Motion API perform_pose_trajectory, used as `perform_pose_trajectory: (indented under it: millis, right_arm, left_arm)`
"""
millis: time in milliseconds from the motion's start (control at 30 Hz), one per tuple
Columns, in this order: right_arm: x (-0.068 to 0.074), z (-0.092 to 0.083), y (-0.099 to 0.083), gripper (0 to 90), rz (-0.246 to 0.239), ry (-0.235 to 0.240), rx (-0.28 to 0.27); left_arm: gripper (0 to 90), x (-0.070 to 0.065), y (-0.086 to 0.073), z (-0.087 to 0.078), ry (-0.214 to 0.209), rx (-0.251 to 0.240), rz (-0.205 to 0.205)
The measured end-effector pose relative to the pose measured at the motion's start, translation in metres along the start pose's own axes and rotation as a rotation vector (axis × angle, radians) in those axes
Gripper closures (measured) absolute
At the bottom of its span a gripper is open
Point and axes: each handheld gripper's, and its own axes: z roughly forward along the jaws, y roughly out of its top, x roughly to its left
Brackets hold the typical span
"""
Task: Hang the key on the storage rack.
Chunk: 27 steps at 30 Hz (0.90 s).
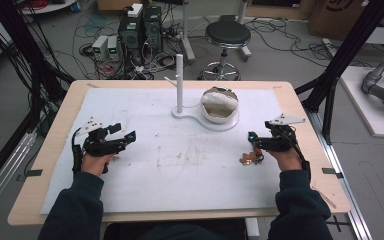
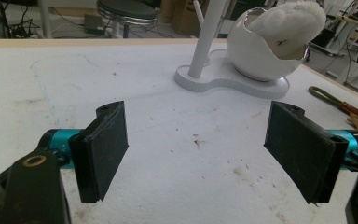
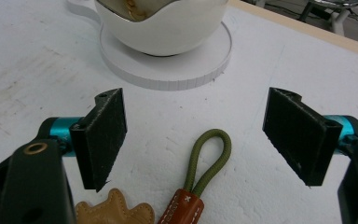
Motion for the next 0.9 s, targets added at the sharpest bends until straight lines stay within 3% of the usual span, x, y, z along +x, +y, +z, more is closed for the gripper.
perform_pose_trajectory:
  millis: [267, 467, 600, 667, 733, 800, 900]
  right_arm:
    - [-0.005, 0.001, -0.005, 21.9, 0.043, -0.009, -0.013]
    - [-0.009, 0.001, -0.015, 24.0, 0.048, -0.023, 0.004]
    - [-0.013, -0.001, -0.017, 26.6, 0.064, -0.033, -0.018]
    - [-0.016, -0.003, -0.024, 31.1, 0.108, -0.022, -0.038]
    - [-0.016, -0.002, -0.025, 33.7, 0.109, -0.02, -0.034]
    - [-0.015, 0.0, -0.03, 42.9, 0.116, -0.027, -0.009]
    - [-0.015, 0.003, -0.033, 46.8, 0.139, -0.037, 0.037]
  left_arm:
    - [20.9, 0.002, 0.0, -0.001, -0.002, 0.002, -0.004]
    - [20.9, 0.001, 0.0, -0.002, -0.002, 0.01, 0.005]
    - [21.4, 0.001, 0.0, -0.002, 0.009, 0.011, 0.011]
    - [21.4, -0.001, 0.001, -0.004, 0.02, 0.009, 0.015]
    - [21.5, -0.002, 0.001, -0.004, 0.023, 0.007, 0.013]
    - [21.8, -0.002, 0.001, -0.004, 0.025, 0.012, 0.019]
    - [22.0, -0.002, 0.0, -0.003, 0.021, 0.019, 0.024]
